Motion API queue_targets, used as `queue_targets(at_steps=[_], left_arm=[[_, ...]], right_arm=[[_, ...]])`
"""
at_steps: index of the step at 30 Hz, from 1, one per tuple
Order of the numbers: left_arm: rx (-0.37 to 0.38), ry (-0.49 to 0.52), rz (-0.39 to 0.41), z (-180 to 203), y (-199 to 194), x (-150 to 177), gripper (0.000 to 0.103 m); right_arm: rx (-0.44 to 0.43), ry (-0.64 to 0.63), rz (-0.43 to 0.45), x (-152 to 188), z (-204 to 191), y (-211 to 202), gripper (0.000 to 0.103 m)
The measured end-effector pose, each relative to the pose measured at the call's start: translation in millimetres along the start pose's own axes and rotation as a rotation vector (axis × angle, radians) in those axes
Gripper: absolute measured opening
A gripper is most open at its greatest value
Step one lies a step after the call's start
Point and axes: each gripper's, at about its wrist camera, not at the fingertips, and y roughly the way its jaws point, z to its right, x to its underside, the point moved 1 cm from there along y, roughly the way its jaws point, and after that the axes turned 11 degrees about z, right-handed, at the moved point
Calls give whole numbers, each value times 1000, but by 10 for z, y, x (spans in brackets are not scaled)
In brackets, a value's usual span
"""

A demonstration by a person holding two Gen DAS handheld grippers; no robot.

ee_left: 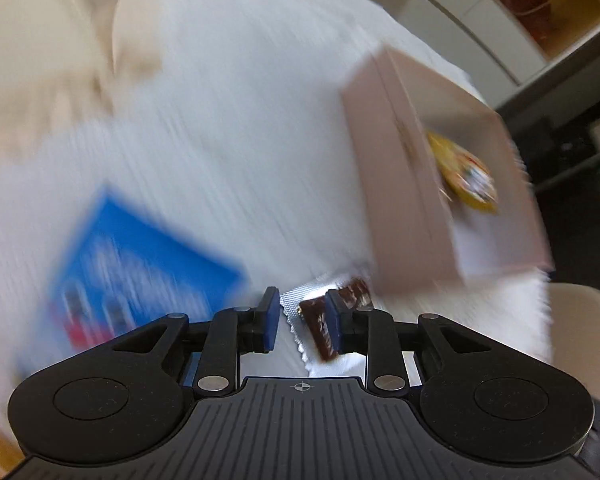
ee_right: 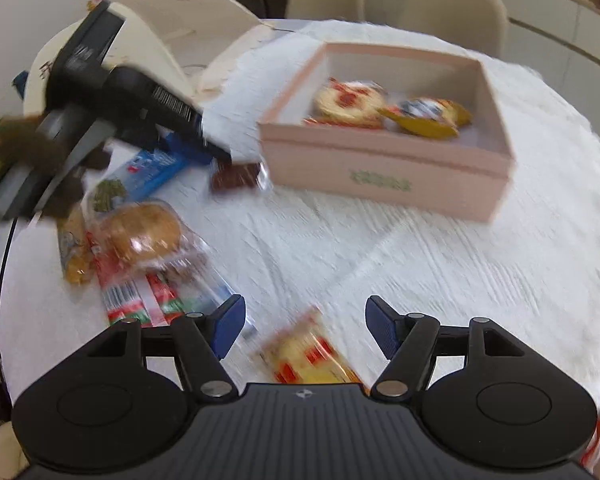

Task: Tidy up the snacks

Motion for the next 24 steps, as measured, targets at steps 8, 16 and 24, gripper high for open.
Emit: queue_targets(at_steps=[8, 16, 24], left_arm=[[-37, -151, 211, -401, -841, 353, 28], [-106, -139, 298, -692, -1210, 311, 28], [92, -62, 210, 38, -1046, 541, 29]], right_arm=[[-60, 6, 2, -511, -301, 701, 66], [-47, -129, -51, -564, -536, 1016, 47], [-12, -92, 15, -460, -112, 221, 47]])
